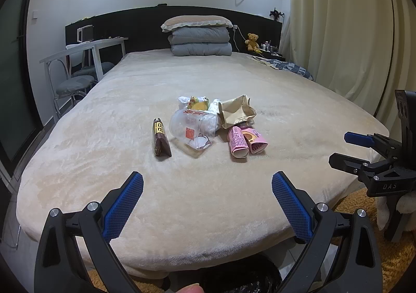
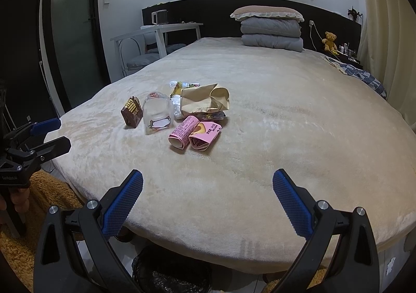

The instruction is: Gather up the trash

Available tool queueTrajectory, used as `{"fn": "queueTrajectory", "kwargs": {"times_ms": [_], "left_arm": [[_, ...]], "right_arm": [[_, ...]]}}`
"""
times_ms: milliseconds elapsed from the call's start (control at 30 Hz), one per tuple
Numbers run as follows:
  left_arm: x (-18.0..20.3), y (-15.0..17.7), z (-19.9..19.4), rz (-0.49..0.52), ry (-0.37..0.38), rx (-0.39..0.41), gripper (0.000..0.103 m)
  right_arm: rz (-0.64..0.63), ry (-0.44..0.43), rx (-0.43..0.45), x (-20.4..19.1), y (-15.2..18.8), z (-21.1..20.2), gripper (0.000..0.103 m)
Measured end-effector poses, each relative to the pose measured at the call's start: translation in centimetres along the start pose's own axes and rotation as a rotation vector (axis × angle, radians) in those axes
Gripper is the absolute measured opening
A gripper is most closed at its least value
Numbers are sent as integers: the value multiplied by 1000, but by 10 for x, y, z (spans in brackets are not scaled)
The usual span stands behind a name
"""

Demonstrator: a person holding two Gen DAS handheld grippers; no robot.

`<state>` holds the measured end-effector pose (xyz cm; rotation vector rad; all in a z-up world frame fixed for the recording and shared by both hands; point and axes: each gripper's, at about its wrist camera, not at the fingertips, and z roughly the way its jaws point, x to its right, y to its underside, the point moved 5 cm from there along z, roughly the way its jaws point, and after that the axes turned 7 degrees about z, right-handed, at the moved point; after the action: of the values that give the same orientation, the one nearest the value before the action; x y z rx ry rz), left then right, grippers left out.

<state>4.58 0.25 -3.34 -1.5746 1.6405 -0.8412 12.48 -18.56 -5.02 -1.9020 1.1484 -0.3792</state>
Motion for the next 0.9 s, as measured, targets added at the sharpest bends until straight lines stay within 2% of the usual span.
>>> {"fn": "queueTrajectory", "kwargs": {"times_ms": [400,900], "left_arm": [[0,0,3,2,3,-8,96],[-13,-11,7,-47,9,-14,96]], "right_arm": [[6,-14,-15,1,0,0,99],[3,-66,-49,-2,-10,8,100]]}}
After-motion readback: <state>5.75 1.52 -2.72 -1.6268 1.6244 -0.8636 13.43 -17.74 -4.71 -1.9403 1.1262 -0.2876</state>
